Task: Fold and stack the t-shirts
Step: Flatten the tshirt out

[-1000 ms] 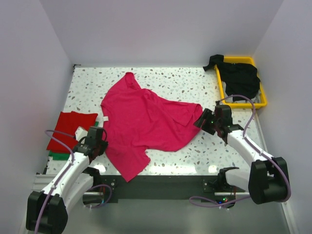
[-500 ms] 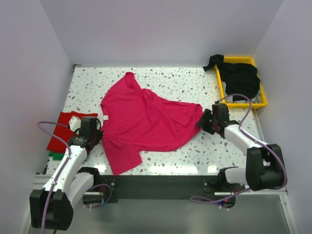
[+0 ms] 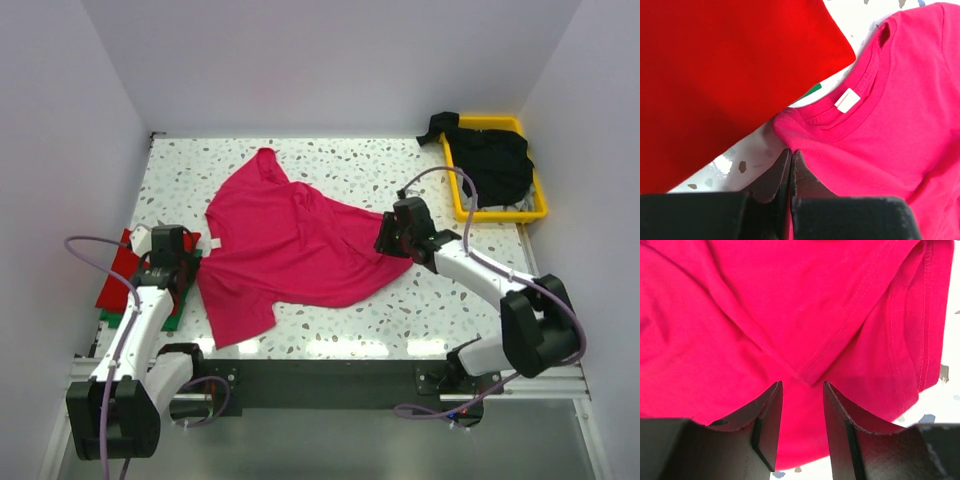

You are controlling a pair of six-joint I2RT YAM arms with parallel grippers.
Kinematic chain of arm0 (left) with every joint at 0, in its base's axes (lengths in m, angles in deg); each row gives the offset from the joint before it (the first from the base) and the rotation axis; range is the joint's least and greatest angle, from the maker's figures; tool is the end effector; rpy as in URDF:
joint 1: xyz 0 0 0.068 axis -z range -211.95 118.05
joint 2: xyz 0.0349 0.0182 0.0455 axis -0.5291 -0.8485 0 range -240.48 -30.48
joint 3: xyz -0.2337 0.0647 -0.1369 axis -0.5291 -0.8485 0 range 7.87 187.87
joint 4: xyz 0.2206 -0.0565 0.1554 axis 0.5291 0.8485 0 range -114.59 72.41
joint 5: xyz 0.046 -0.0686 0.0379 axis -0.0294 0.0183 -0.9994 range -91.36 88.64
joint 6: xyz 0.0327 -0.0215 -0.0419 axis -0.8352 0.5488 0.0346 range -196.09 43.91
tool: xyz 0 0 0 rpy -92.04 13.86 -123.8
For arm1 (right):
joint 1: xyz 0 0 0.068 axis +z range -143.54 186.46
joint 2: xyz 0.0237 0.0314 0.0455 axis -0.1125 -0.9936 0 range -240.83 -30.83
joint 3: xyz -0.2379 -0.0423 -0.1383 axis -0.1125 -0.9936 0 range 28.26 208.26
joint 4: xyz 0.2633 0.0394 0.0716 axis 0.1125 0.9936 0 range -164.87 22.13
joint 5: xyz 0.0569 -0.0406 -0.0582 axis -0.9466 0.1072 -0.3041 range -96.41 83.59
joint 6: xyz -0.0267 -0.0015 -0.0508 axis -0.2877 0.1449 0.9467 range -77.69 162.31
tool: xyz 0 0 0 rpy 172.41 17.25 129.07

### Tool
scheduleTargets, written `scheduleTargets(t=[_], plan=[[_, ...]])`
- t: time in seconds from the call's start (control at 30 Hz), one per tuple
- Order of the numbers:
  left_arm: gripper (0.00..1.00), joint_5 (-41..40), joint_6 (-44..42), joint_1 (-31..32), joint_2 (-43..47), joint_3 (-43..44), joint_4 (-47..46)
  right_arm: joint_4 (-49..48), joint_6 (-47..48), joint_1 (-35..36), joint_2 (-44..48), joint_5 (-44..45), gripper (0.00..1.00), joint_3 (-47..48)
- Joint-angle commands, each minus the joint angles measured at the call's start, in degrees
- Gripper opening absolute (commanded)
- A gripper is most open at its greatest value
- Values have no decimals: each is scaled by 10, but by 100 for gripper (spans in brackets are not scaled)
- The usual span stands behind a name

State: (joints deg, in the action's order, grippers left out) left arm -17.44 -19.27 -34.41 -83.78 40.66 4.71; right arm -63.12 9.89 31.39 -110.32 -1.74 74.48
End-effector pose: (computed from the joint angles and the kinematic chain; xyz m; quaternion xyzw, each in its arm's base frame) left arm 0.1956 0.0197 0.2086 -0.5016 0.7845 -0.0385 0.3626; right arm 0.2754 0.1243 0.2052 0.0759 0.9202 0.1504 0.3535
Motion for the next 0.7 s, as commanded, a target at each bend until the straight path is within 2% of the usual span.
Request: scheduleTargets(t=[0.0,0.23,0.53,0.67], plan=[[0,11,-32,-16,-1,29,-24,4,34,15,-46,45,41,36],[0,41,-55,-42,-12,43,-30,23,54,57,-127,75,38,87],[0,77,-72,-56,-25,39,-43,39,46,92,-140,119,45,78],[0,90,-74,-57,-31,34,-53,39,40,93,-164,122,45,83]])
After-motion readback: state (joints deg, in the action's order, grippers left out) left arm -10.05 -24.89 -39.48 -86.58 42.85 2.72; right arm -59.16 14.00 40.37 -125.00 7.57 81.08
